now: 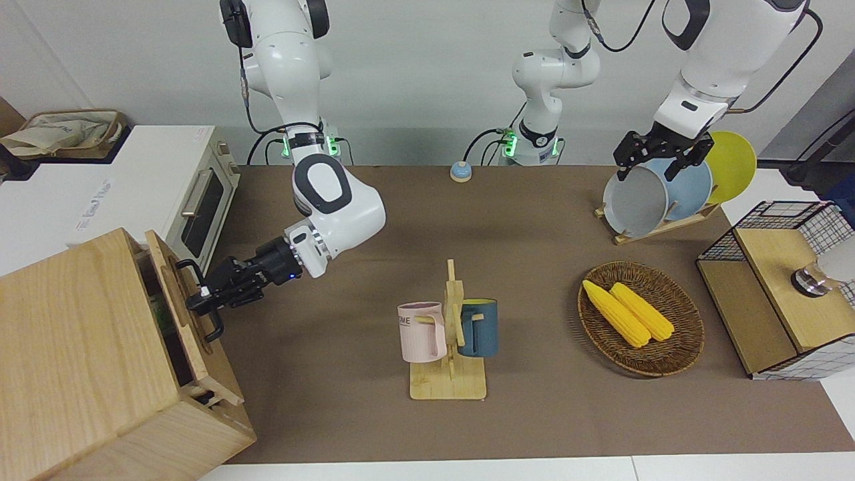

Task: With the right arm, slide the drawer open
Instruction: 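Pull the handle toward the robot with the right gripper, sliding the drawer out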

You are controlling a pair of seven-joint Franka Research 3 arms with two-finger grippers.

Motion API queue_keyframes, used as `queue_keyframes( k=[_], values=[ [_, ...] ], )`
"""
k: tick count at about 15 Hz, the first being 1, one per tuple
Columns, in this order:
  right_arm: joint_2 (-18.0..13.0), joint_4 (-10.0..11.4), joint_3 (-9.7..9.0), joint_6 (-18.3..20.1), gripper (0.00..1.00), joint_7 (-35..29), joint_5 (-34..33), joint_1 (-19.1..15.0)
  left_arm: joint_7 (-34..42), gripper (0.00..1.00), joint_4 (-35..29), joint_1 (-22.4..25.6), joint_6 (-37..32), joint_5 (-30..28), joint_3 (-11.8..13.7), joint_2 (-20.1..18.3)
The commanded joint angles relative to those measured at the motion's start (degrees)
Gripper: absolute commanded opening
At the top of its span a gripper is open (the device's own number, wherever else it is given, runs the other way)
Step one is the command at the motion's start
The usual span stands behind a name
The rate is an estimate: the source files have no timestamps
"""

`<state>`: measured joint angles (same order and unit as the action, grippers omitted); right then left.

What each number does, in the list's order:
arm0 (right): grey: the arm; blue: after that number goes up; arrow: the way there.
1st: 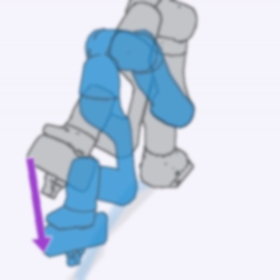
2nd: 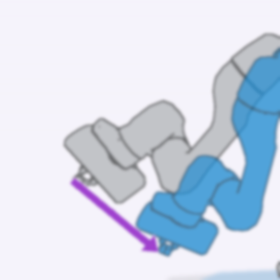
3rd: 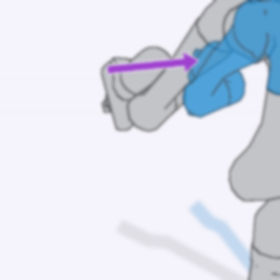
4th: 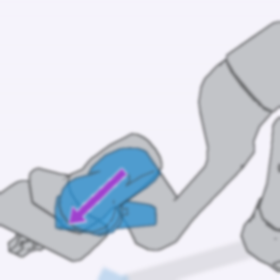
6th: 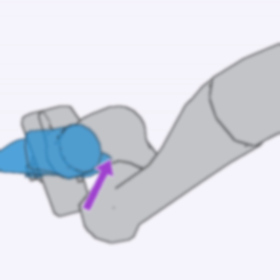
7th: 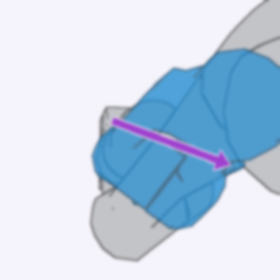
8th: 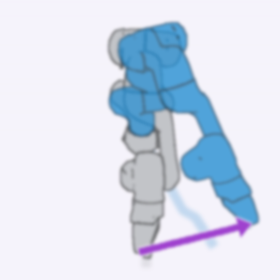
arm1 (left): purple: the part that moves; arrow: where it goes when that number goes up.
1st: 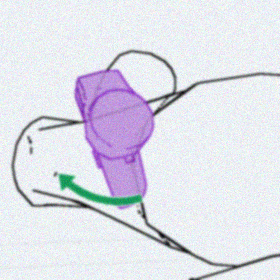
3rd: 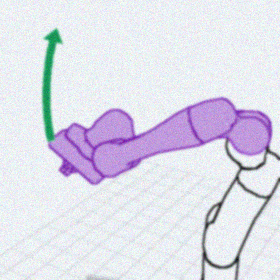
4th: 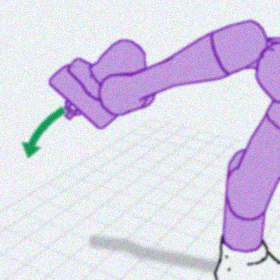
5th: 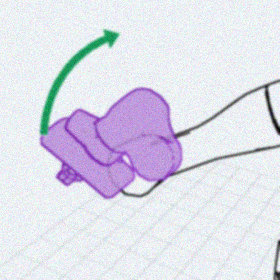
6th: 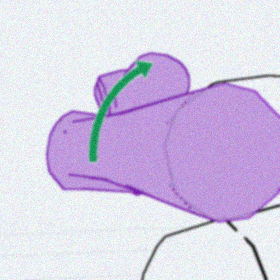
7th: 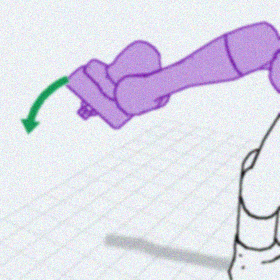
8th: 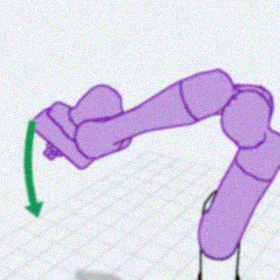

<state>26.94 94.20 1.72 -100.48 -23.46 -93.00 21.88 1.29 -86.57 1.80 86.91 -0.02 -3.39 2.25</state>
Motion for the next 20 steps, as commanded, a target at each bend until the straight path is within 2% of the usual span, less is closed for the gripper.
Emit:
queue_keyframes(
  k=[1,9,12,16,20],
  values=[
    [-0.8,-0.2,-0.40,2.7,0.000,3.2,3.3,3.2,0.6,0.99,1.4,0.3,-1.1,1.0,-0.4,0.7],
    [-0.8,-0.6,-1.37,10.7,0.000,3.0,6.9,9.1,0.6,0.99,1.5,0.3,-1.1,1.0,-0.4,0.7],
    [-0.8,-0.9,-1.37,12.4,0.000,2.6,7.4,11.6,0.6,0.99,1.4,0.3,-1.1,1.0,-0.4,0.7],
    [-0.8,-1.3,-1.37,16.6,0.000,2.2,10.1,15.3,0.6,0.99,1.5,0.3,-1.1,1.0,-0.4,0.7],
    [-0.7,-2.1,-1.37,18.8,0.000,2.4,11.1,17.5,0.6,0.99,1.5,0.2,-1.1,1.0,-0.4,0.7]
  ],
)
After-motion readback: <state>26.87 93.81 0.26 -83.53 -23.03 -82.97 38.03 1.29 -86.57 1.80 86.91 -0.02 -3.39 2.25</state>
